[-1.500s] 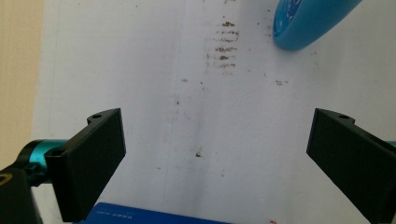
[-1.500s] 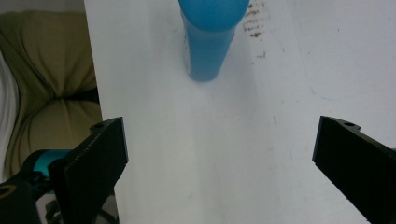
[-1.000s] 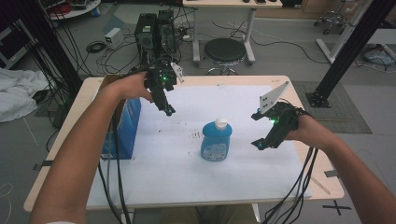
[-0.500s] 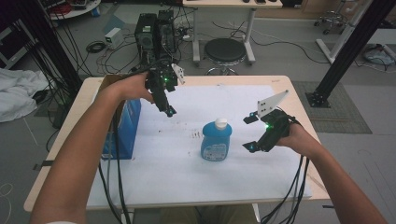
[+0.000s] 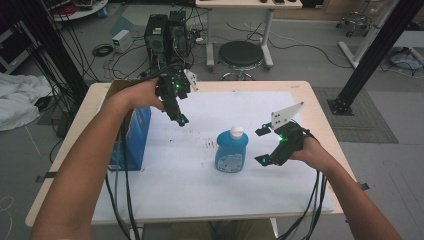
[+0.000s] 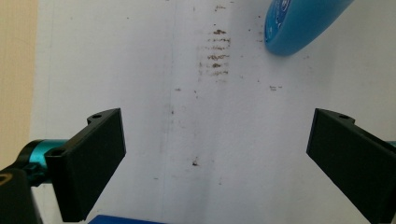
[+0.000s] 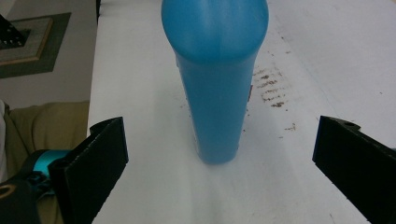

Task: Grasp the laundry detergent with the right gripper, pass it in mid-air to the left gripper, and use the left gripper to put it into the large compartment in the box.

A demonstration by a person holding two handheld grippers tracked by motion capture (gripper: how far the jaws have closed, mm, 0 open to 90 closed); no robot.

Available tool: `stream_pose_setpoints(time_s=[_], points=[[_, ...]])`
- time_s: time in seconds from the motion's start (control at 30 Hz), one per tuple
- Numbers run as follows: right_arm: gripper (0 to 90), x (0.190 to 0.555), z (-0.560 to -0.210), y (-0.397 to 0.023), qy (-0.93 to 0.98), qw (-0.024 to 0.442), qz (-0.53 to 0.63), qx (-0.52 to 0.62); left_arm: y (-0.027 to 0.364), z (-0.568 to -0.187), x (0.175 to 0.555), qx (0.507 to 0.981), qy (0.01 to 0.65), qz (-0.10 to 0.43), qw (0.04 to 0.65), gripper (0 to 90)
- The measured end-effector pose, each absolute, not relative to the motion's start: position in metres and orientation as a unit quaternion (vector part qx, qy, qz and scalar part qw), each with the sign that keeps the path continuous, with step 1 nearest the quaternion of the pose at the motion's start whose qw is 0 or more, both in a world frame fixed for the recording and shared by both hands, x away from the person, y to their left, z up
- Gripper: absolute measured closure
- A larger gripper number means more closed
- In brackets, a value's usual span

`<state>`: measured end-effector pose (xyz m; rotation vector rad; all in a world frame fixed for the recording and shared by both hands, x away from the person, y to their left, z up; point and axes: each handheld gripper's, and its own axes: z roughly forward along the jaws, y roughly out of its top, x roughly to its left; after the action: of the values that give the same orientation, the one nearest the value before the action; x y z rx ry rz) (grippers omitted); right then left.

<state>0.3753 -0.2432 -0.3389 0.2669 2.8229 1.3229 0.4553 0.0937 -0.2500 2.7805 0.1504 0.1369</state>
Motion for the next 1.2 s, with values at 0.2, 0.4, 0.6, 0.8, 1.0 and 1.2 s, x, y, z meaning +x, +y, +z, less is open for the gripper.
stream_pose_setpoints(time_s=[0.2, 0.4, 0.6, 0.8, 1.0, 1.2], points=[[2.3, 0.378, -0.345, -0.24, 0.9, 0.002, 0.427, 0.082, 0.096, -0.25, 0.454, 0.982, 0.056, 0.049, 0.175, 4.6], [2.3, 0.38, -0.348, -0.234, 0.895, 0.001, 0.439, 0.079, 0.098, -0.25, 0.455, 0.982, 0.057, 0.05, 0.175, 4.6], [2.3, 0.383, -0.354, -0.226, 0.894, -0.004, 0.441, 0.075, 0.098, -0.251, 0.454, 0.981, 0.057, 0.05, 0.176, 4.6], [2.3, 0.383, -0.36, -0.221, 0.89, -0.004, 0.449, 0.075, 0.1, -0.25, 0.453, 0.982, 0.058, 0.052, 0.174, 4.6], [2.3, 0.382, -0.365, -0.216, 0.885, -0.005, 0.459, 0.077, 0.101, -0.25, 0.452, 0.982, 0.058, 0.054, 0.174, 4.6], [2.3, 0.381, -0.371, -0.206, 0.882, -0.004, 0.466, 0.069, 0.1, -0.25, 0.452, 0.981, 0.057, 0.054, 0.175, 4.6]])
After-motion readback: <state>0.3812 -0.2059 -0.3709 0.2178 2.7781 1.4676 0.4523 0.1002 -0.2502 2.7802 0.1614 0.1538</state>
